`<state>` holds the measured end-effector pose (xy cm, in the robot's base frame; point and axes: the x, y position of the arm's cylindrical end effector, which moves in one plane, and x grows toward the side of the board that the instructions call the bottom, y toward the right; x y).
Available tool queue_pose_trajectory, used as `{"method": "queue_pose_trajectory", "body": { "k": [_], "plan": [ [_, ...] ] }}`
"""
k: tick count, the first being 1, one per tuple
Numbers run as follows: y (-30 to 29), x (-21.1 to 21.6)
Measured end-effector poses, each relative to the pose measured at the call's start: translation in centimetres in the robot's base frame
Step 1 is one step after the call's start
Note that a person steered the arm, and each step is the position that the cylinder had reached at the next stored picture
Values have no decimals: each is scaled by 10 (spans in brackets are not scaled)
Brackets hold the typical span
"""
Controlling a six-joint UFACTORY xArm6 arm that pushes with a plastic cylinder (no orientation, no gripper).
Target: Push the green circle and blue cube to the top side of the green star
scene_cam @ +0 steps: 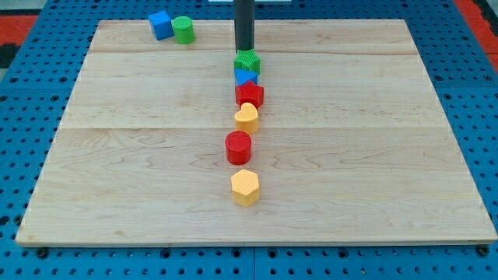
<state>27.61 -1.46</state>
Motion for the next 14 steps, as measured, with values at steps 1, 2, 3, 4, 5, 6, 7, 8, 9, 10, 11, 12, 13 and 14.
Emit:
{"method": "queue_pose_trajectory", "body": {
  "k": [1,2,3,4,5,6,7,8,9,10,11,12,13,14],
  "plan": [
    [-57,-2],
    [-143,-4],
    [-215,-34],
    [-229,-84],
    [-175,-84],
    [-75,-80],
    [-57,-73],
    [-76,-66],
    [-69,-36],
    [-59,-37],
    [-77,-51],
    [-46,-58],
    [-48,-54],
    [-41,-46]
  ]
}}
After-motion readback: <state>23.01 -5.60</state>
